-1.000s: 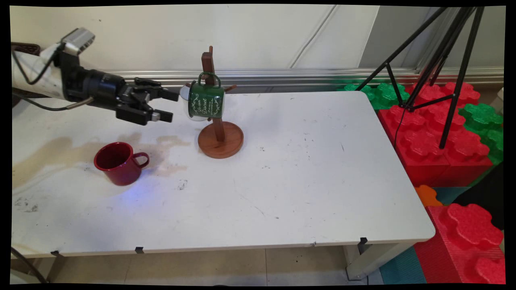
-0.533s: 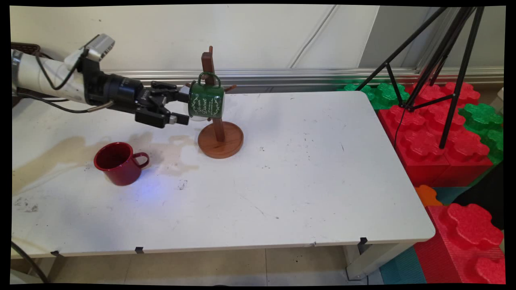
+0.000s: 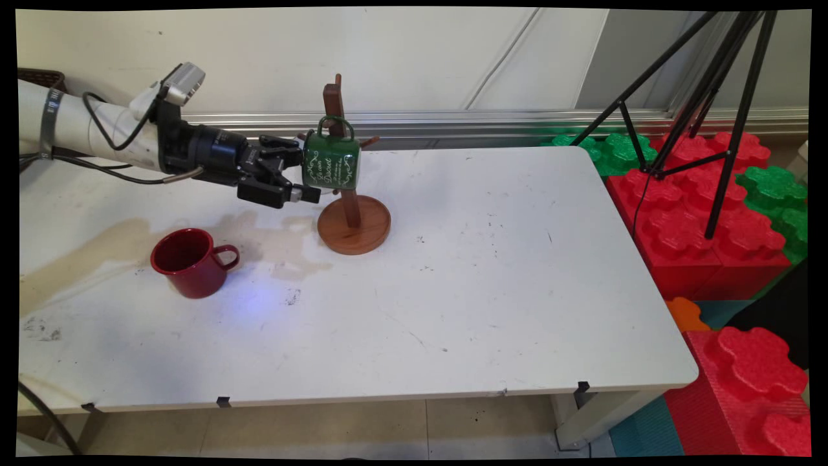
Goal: Pick up the green mug from the rack, then place the picked object on the table
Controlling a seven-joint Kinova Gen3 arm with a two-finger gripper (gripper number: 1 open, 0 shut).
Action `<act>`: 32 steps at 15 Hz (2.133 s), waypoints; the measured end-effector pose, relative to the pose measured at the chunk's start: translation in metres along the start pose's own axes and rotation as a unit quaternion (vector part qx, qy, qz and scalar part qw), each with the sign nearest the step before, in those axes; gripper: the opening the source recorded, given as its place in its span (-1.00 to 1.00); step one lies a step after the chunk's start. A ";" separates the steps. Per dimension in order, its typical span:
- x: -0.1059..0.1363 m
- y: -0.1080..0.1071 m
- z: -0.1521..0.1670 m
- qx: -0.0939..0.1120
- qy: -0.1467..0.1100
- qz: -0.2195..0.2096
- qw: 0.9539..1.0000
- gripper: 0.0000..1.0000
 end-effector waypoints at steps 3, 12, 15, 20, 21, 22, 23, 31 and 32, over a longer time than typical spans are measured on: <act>-0.001 -0.002 0.004 0.001 0.001 -0.002 1.000 1.00; -0.003 -0.004 0.010 0.001 0.008 -0.009 1.000 -1.00; -0.003 -0.004 0.010 -0.001 0.010 -0.010 1.000 -1.00; -0.004 -0.003 0.009 -0.004 0.011 -0.010 1.000 -1.00; -0.004 -0.003 0.009 -0.005 0.012 -0.010 1.000 -1.00; -0.004 -0.003 0.009 -0.005 0.012 -0.010 1.000 -1.00; -0.004 -0.003 0.009 -0.005 0.012 -0.010 1.000 -1.00; 0.007 0.005 0.005 -0.013 0.025 0.000 1.000 -1.00; 0.008 0.007 0.004 -0.014 0.027 0.001 1.000 -1.00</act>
